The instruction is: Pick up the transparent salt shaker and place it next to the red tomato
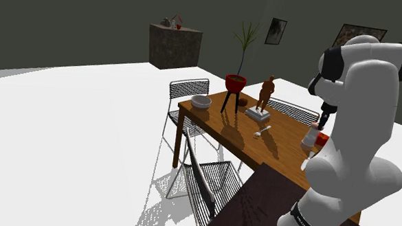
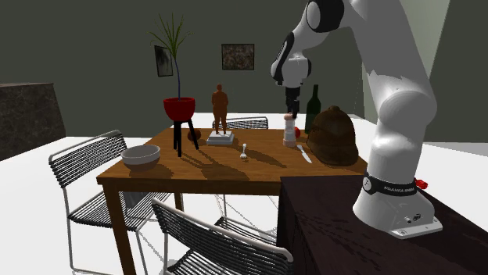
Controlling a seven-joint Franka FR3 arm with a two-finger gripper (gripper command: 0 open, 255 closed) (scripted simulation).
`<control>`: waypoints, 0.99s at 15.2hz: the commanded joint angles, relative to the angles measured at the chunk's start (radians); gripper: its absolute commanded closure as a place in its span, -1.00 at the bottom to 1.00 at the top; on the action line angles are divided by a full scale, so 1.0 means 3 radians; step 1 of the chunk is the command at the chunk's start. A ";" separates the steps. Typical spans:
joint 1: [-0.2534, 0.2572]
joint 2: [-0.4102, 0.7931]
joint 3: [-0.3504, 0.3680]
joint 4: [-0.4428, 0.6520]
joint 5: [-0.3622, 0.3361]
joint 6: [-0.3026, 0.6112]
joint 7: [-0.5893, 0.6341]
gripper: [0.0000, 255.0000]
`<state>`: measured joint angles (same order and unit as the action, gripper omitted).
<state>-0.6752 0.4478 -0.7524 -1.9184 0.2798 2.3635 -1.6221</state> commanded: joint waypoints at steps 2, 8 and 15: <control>0.0000 0.0000 0.0000 0.0000 0.0000 0.0000 0.0000 -1.00; 0.0193 -0.0302 -0.0180 0.0051 -0.0266 -0.0298 0.0170 -1.00; 0.0191 -0.0303 -0.0178 0.0051 -0.0267 -0.0298 0.0171 -1.00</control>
<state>-0.6179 0.3571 -0.8058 -1.9031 0.1997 2.2744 -1.5709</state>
